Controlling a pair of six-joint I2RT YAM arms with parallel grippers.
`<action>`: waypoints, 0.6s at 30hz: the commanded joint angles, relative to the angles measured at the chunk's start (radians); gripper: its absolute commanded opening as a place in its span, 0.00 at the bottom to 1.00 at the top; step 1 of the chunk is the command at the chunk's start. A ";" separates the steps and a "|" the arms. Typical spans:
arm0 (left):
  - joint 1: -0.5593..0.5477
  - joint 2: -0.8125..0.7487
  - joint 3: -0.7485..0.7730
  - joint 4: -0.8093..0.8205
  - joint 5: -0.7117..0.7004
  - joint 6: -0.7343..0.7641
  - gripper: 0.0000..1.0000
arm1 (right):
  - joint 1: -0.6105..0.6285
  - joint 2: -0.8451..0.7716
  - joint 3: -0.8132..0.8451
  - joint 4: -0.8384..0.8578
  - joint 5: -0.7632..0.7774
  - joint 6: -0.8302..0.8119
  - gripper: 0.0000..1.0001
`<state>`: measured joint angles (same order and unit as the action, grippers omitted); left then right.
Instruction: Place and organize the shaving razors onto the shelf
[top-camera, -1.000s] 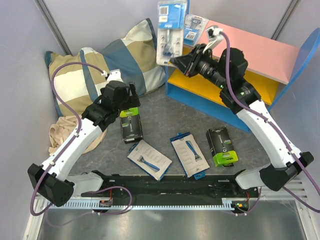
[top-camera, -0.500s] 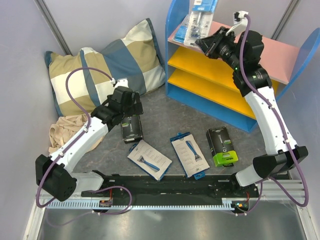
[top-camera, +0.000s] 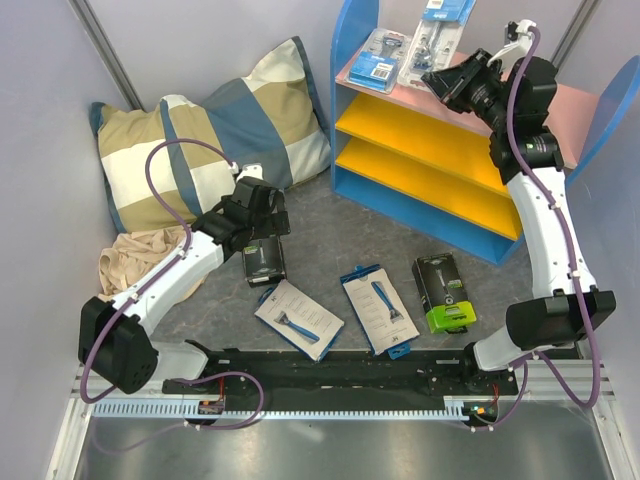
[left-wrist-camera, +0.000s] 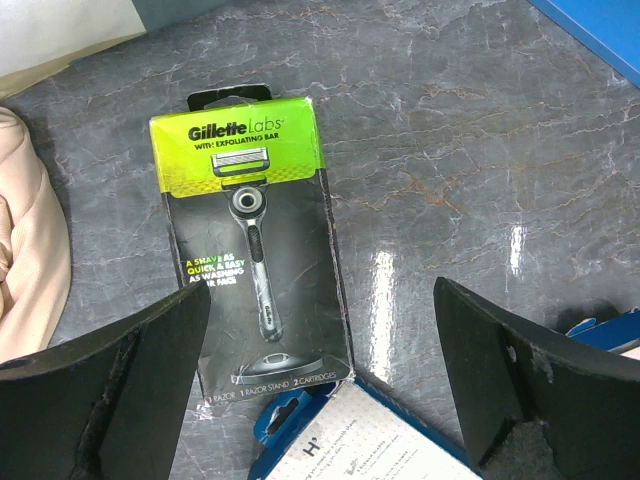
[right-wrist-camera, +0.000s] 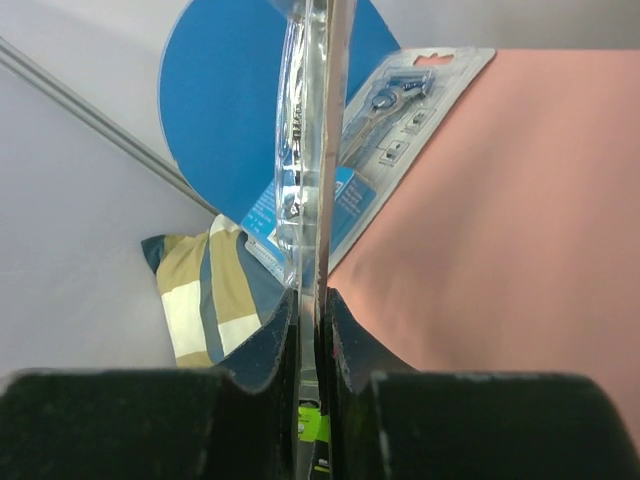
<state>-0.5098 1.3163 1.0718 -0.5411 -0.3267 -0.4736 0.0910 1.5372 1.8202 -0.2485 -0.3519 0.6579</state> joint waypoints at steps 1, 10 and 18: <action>0.005 0.008 -0.004 0.049 0.012 -0.022 1.00 | -0.014 -0.008 -0.022 0.064 -0.056 0.040 0.09; 0.005 0.009 -0.009 0.052 0.015 -0.026 0.99 | -0.028 -0.003 -0.064 0.066 -0.084 0.057 0.10; 0.005 -0.002 -0.001 0.050 0.018 -0.028 0.99 | -0.048 -0.005 -0.082 0.063 -0.121 0.075 0.19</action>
<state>-0.5098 1.3231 1.0637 -0.5217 -0.3111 -0.4782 0.0582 1.5375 1.7462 -0.2207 -0.4328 0.7162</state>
